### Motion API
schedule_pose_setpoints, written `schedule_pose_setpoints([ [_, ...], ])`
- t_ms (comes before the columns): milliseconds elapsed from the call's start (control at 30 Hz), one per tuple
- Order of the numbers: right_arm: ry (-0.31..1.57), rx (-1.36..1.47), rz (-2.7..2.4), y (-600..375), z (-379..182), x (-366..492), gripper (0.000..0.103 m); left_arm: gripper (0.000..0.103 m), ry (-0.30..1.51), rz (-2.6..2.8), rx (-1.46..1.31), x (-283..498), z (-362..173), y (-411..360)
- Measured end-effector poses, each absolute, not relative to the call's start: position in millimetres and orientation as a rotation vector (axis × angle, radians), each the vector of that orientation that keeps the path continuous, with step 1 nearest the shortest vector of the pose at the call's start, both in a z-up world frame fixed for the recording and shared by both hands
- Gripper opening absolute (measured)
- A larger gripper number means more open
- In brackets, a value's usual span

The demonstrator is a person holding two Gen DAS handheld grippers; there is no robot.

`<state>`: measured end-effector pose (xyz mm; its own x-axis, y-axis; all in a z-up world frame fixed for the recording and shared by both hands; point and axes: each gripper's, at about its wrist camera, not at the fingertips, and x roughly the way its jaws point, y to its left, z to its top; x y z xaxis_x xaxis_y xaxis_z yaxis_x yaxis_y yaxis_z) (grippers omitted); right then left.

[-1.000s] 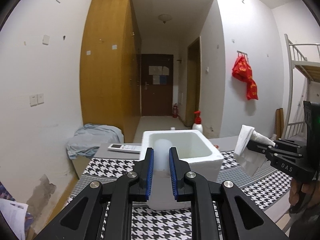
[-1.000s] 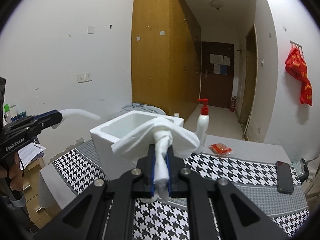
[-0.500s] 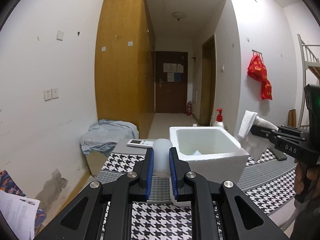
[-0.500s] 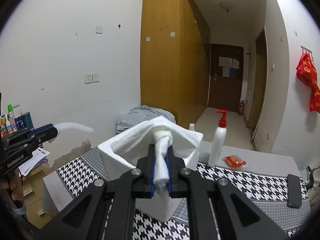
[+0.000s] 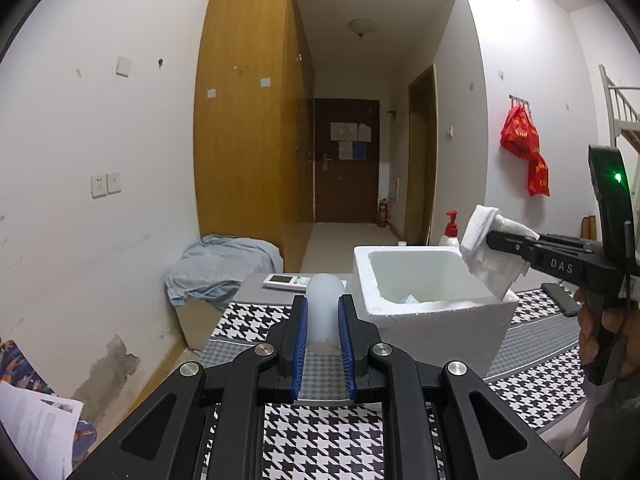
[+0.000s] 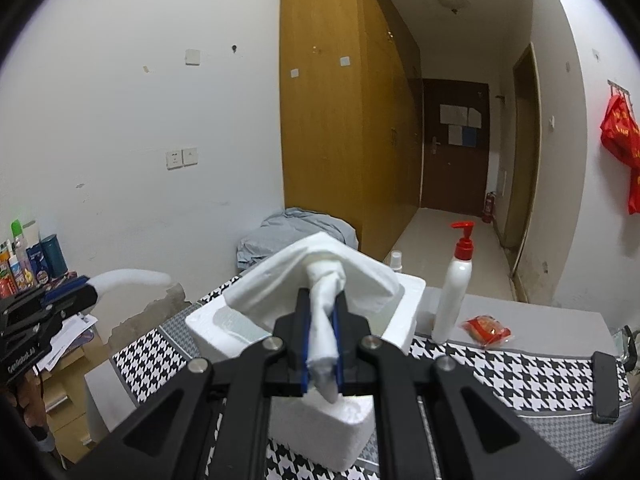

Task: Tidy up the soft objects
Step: 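Open the right tool over the foam box, dropping the white cloth, then withdraw the right tool while left tool moves the white cylinder over the box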

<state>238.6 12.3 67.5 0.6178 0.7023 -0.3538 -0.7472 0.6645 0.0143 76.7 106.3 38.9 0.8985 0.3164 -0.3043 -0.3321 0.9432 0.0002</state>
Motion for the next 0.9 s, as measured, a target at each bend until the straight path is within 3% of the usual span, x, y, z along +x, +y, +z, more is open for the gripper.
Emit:
schedule_pose_setpoints([
  [367, 0.390, -0.149, 0.830, 29.1, 60.7, 255.6, 0.013, 0.017, 0.318, 0.318, -0.057, 87.3, 34.6, 108.0],
  [400, 0.393, -0.150, 0.827, 30.3, 60.6, 256.7, 0.018, 0.017, 0.318, 0.317, -0.057, 87.1, 34.3, 108.4],
  [467, 0.395, -0.151, 0.826, 31.5, 60.2, 258.0, 0.042, 0.017, 0.319, 0.320, -0.057, 87.6, 33.9, 109.4],
  [500, 0.393, -0.154, 0.831, 32.8, 60.3, 257.8, 0.068, 0.017, 0.320, 0.321, -0.058, 87.8, 33.3, 109.3],
  [533, 0.387, -0.155, 0.835, 33.7, 60.4, 257.0, 0.087, 0.017, 0.320, 0.323, -0.058, 88.1, 33.2, 110.1],
  [700, 0.362, -0.142, 0.823, 32.8, 61.5, 254.4, 0.103, 0.017, 0.319, 0.327, -0.064, 90.2, 33.9, 113.5],
  [900, 0.370, -0.149, 0.815, 30.1, 59.7, 253.6, 0.103, 0.017, 0.306, 0.313, -0.065, 93.0, 38.5, 114.2],
])
